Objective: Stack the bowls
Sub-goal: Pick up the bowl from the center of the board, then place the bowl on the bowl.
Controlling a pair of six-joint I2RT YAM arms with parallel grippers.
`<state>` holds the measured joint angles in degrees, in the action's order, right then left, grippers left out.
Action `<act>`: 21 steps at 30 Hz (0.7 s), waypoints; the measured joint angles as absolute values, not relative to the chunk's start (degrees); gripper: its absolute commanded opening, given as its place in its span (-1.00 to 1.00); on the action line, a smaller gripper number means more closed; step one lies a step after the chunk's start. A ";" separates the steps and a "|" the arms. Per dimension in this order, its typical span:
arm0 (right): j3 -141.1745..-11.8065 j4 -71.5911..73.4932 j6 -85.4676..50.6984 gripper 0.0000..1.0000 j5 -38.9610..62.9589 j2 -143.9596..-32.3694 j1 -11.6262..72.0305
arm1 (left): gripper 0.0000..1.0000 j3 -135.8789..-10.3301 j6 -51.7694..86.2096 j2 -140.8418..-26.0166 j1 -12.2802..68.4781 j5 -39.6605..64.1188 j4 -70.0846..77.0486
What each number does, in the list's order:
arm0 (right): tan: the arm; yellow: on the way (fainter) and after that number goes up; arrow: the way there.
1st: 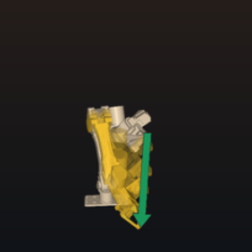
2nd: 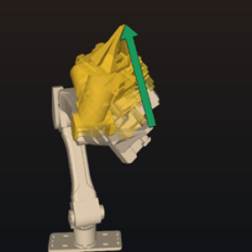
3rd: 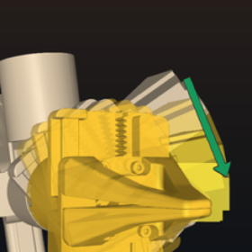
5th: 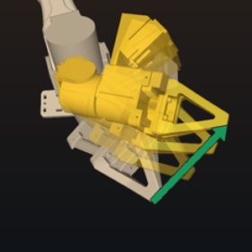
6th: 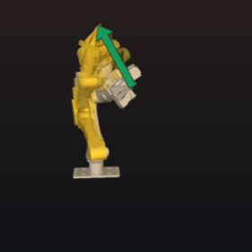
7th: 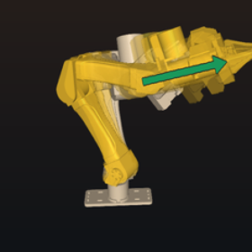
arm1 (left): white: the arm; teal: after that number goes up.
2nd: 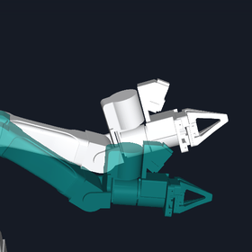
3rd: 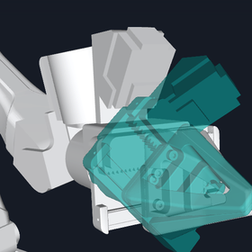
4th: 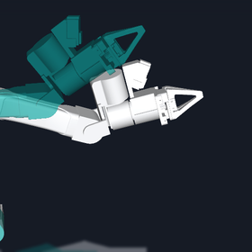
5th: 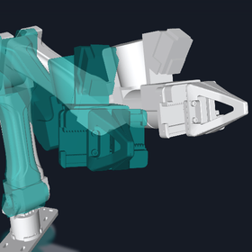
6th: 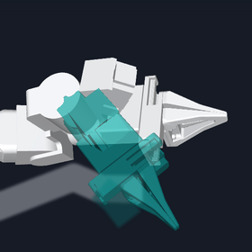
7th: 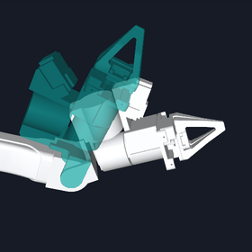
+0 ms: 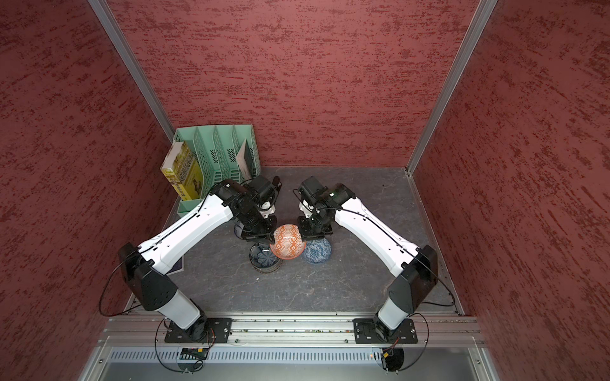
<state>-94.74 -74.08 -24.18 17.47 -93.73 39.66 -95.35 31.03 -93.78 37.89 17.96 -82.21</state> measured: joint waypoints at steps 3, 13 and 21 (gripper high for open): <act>-94.74 -73.95 -24.56 -0.86 17.37 -93.84 39.66 | -1.00 -95.35 31.18 -93.78 37.89 18.06 -82.21; -94.96 -74.67 -24.62 -1.00 17.39 -94.98 39.66 | 0.31 -95.35 31.51 -93.65 37.65 17.63 -81.36; -99.55 -76.01 -24.53 -1.00 18.33 -99.81 37.78 | 0.51 -92.01 32.71 -84.36 30.68 13.52 -78.32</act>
